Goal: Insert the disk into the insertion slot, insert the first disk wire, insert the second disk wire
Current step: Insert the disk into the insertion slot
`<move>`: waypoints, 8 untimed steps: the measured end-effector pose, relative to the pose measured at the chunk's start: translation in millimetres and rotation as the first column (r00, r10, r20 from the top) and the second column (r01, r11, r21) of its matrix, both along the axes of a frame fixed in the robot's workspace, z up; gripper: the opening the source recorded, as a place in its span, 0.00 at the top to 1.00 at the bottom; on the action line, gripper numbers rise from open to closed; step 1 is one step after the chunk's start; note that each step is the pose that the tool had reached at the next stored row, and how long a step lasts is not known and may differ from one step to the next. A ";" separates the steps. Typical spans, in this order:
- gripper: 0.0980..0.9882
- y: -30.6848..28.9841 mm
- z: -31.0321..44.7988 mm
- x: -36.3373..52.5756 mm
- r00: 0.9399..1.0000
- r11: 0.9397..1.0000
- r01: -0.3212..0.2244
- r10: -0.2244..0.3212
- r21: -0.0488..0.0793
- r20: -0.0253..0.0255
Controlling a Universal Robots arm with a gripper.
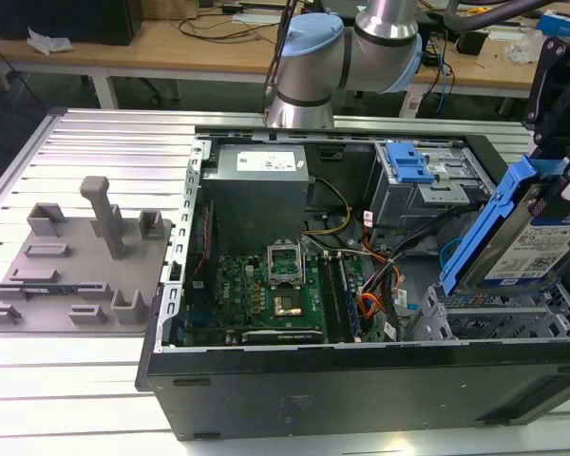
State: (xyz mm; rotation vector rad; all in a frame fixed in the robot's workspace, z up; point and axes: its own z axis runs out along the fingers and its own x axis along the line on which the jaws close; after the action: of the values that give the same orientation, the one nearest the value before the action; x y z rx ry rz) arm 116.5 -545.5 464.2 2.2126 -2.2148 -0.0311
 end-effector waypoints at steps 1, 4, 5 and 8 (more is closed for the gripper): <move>0.70 0.0 -0.4 0.0 1.000 1.000 0.000 0.000 0.000 0.000; 0.70 0.0 -2.1 0.0 1.000 1.000 0.000 0.000 -0.001 0.000; 0.70 0.0 -2.4 0.0 1.000 1.000 0.000 0.000 -0.001 0.000; 0.70 0.0 -3.8 0.0 1.000 1.000 0.001 -0.001 -0.001 0.000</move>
State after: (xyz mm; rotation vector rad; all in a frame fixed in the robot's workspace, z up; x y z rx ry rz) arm 116.5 -545.5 460.4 2.2111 -2.2156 -0.0303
